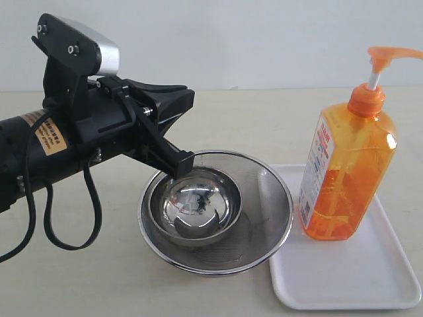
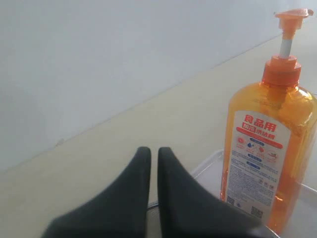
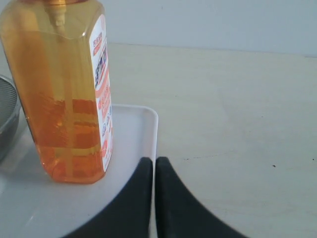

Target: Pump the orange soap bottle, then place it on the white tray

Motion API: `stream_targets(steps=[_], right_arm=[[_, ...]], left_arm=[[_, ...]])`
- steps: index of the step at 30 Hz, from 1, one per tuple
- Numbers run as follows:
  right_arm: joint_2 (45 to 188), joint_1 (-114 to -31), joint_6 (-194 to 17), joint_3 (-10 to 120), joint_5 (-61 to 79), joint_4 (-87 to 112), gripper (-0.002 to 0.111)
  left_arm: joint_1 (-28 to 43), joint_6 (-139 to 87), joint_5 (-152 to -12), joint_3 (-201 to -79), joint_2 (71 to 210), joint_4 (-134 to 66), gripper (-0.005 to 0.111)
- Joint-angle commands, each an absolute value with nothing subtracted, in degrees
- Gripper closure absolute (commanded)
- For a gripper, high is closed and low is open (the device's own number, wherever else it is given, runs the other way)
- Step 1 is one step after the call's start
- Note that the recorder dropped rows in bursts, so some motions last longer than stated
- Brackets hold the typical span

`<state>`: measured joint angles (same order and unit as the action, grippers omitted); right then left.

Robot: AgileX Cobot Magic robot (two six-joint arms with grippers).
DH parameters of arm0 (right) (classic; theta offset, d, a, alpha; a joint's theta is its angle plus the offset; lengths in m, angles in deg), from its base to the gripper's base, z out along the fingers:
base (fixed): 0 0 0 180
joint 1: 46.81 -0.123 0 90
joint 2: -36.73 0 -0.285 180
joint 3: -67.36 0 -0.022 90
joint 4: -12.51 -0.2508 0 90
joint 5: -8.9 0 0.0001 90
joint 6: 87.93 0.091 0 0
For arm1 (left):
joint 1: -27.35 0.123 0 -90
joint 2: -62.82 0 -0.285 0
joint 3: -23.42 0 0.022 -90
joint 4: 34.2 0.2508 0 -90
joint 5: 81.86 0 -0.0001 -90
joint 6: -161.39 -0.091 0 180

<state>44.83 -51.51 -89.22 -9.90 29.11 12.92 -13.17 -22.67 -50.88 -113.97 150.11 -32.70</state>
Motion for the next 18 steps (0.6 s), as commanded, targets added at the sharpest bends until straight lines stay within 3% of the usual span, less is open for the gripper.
stream_targets(steps=[1, 12, 18], right_arm=[[44.52, -51.31, -89.29, -9.86, 28.81, 12.84, 0.109], [44.52, -51.31, -89.19, -9.86, 28.81, 12.84, 0.109], [44.52, -51.31, -89.06, -9.86, 28.81, 12.84, 0.109]], left_arm=[[-12.95, -22.83, -50.29, -113.77, 148.53, -33.27, 0.102], [-12.39, -23.18, -71.32, -113.74, 131.3, -33.27, 0.102], [-6.06, -19.64, -73.32, -107.36, 118.05, -33.27, 0.102]])
